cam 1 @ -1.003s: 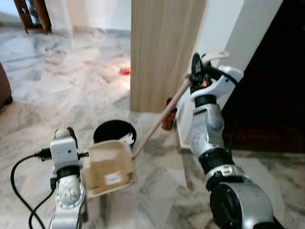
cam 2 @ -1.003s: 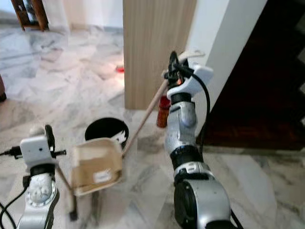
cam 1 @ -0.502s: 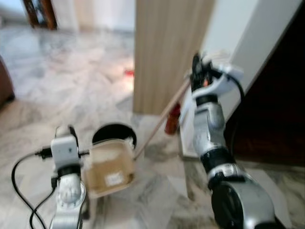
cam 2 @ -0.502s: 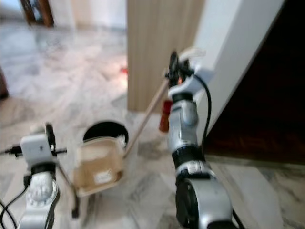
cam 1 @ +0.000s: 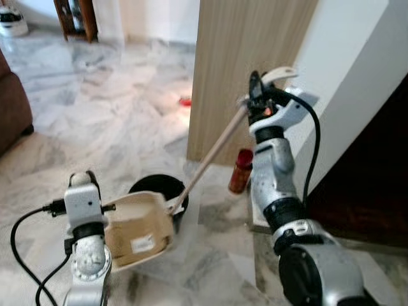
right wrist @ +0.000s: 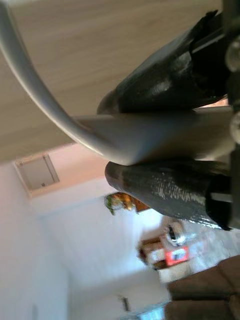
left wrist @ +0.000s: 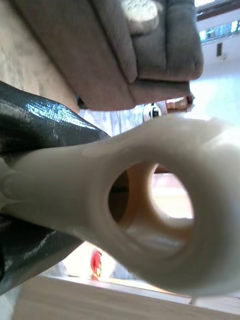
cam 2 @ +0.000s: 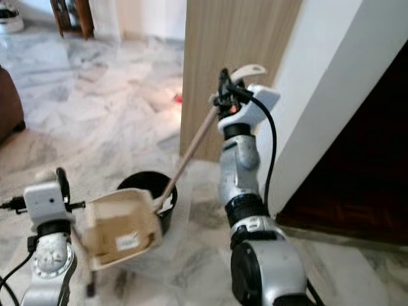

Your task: Sweep floor

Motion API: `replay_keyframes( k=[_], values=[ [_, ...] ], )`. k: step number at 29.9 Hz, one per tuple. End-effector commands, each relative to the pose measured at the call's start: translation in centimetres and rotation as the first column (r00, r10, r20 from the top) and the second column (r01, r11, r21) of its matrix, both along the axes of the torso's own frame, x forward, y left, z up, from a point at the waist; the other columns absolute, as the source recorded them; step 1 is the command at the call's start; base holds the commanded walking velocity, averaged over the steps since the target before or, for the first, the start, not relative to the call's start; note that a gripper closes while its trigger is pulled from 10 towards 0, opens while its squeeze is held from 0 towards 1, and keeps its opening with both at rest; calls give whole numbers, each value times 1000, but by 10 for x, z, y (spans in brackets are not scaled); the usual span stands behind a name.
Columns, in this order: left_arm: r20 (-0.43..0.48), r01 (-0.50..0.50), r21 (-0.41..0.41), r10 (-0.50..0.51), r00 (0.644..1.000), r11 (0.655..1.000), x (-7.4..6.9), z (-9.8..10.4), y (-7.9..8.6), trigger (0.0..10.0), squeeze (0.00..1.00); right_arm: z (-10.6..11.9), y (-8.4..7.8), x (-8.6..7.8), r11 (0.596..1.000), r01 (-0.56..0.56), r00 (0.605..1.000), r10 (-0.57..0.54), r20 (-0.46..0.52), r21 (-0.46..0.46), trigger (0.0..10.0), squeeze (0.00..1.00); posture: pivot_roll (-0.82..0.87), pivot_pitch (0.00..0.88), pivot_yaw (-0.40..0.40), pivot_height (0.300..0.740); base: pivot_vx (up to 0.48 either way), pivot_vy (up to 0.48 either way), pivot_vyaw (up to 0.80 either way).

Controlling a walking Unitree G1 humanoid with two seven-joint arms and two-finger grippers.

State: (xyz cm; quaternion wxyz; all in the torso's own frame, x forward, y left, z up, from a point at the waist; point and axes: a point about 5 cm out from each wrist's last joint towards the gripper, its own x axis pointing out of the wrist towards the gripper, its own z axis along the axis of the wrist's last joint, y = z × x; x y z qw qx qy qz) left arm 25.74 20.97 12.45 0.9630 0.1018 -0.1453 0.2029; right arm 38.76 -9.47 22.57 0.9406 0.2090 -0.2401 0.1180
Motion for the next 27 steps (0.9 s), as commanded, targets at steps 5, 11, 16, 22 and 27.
replay_keyframes(
  k=[5, 11, 16, 22, 27],
  values=[
    [46, -21, 37, 20, 999, 999, -1, 10, 5, 10000, 0, 16, 6, 0, 998, -21, 999, 18, 46, 64, 10000, 0, 268, 0, -84, 740, 336, 0, 0],
    [46, -19, 35, 18, 999, 999, -1, 10, 5, 10000, 0, 16, 6, 0, 998, -24, 999, 21, 43, 66, 10000, 0, 268, 0, -85, 740, 332, 0, 0],
    [47, -20, 35, 19, 999, 999, -1, 11, 5, 10000, 0, 16, 7, 0, 998, -27, 999, 25, 45, 65, 10000, 0, 268, 0, -85, 740, 332, 0, 0],
    [47, -23, 36, 22, 999, 999, -2, 11, 5, 10000, 0, 16, 8, 0, 998, -34, 999, 31, 45, 60, 10000, 0, 269, 0, -86, 740, 333, 0, 0],
    [47, -22, 35, 21, 999, 999, -2, 11, 5, 10000, 0, 16, 8, 0, 998, -36, 998, 34, 44, 59, 10000, 0, 268, 0, -88, 740, 335, 0, 0]
  ],
)
